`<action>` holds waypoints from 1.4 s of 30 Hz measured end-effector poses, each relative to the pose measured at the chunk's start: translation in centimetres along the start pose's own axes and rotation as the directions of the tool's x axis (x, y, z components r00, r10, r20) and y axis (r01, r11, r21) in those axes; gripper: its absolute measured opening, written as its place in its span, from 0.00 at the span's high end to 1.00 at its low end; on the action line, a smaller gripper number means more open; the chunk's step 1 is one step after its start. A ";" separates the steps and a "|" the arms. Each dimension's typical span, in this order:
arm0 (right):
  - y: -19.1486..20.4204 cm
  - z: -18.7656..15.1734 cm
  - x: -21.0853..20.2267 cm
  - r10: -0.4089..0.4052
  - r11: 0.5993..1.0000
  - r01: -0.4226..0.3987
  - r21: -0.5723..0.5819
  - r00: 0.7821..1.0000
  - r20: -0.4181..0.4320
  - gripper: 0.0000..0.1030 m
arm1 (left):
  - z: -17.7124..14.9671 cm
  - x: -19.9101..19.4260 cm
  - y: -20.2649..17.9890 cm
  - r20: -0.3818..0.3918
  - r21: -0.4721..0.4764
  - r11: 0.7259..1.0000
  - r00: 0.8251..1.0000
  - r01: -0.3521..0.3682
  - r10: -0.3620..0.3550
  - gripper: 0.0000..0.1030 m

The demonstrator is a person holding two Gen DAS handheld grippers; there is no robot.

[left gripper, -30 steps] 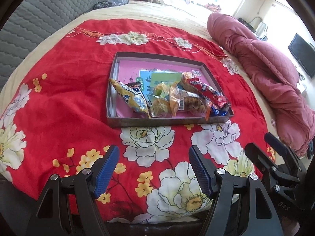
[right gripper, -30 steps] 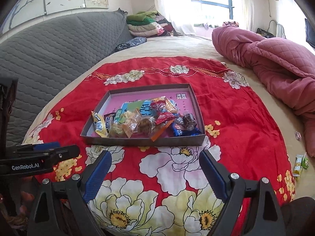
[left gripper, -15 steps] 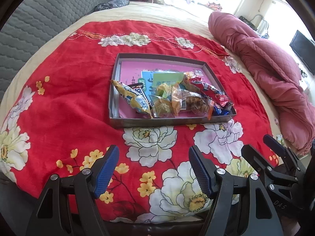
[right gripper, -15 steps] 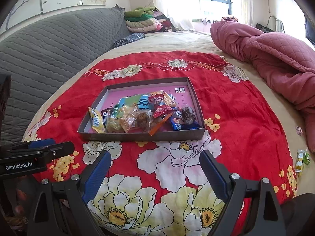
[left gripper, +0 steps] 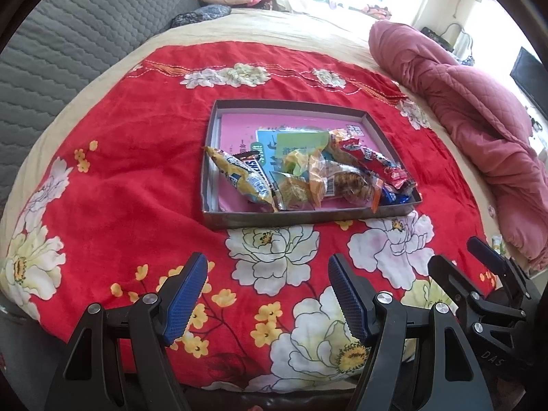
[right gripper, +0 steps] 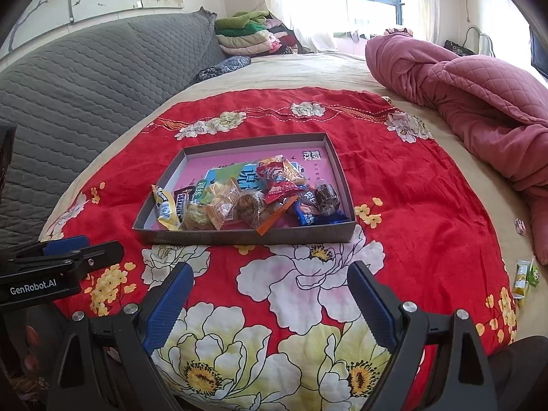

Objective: Organize snacks

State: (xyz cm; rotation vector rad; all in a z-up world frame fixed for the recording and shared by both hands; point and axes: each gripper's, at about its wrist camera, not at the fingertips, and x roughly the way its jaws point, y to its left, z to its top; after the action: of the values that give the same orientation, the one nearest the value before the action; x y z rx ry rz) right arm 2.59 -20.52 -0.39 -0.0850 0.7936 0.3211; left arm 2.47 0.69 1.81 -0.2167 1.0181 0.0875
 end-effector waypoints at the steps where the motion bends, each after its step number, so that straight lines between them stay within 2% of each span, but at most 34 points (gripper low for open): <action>1: 0.1 0.0 0.0 0.000 1.000 0.000 0.000 1.000 0.000 0.11 | 0.0 0.1 0.0 -0.002 -0.001 1.000 1.000 -0.003 0.003 0.28; 42: 0.1 0.2 -0.3 -0.001 1.000 0.001 -0.006 1.000 0.014 0.11 | -0.4 0.8 0.0 -0.034 -0.013 1.000 0.999 -0.027 0.026 0.28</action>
State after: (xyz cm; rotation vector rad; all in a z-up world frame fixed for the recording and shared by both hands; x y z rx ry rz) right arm 2.47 -20.51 -0.03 -0.0889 0.7791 0.3233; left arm 2.58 0.54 0.99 -0.2177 1.0541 0.1154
